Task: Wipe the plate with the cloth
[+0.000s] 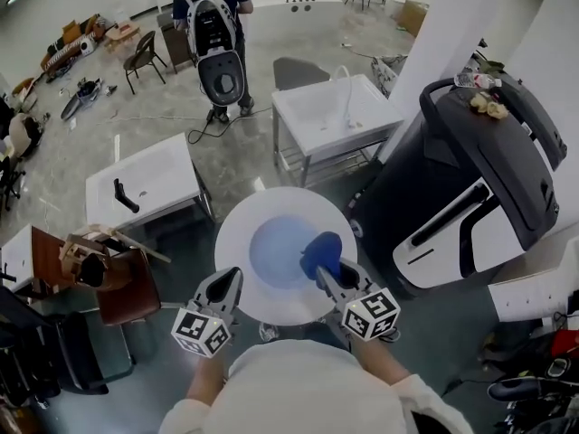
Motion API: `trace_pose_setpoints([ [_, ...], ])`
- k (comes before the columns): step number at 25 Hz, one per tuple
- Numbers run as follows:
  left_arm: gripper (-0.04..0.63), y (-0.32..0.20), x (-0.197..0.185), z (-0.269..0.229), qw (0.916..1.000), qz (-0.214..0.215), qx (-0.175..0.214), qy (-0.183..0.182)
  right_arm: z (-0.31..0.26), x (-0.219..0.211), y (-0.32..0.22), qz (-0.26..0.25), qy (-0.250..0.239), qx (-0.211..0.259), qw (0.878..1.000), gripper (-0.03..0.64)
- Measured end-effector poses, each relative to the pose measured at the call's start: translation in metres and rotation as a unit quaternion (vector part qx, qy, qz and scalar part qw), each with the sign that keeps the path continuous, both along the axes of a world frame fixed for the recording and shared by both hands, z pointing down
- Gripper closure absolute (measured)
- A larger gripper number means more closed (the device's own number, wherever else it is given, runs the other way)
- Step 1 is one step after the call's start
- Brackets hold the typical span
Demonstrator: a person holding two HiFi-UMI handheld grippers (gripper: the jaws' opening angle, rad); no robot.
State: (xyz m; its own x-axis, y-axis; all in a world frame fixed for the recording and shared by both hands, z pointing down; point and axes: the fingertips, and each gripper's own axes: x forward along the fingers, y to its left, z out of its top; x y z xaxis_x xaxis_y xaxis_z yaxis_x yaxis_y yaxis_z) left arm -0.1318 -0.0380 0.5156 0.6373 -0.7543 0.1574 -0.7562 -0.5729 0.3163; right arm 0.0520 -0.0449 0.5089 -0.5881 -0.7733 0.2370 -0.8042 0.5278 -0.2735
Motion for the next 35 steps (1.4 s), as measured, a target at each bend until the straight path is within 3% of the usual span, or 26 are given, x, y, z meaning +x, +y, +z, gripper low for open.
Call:
trace_pose_setpoints([
  [6, 0.563, -0.02, 0.011, 0.005, 0.9997, -0.019, -0.01, 0.007, 0.002, -0.002, -0.023, -0.039, 0.0, -0.003, 0.999, 0.523],
  [10, 0.563, -0.031, 0.015, 0.016, 0.9993, -0.033, -0.016, -0.011, 0.005, 0.0, -0.032, -0.056, -0.001, -0.007, 0.998, 0.523],
  [20, 0.563, -0.057, 0.023, 0.048, 0.9977, -0.048, -0.037, -0.029, 0.013, 0.011, -0.04, -0.064, 0.004, -0.016, 0.998, 0.523],
  [27, 0.563, -0.067, 0.032, 0.084, 0.9959, -0.043, -0.071, -0.035, 0.021, 0.014, -0.038, -0.062, 0.008, -0.026, 0.998, 0.523],
  [35, 0.561, -0.074, 0.035, 0.136, 0.9887, -0.044, -0.134, -0.051, 0.028, 0.015, -0.039, -0.058, 0.006, -0.038, 0.998, 0.523],
])
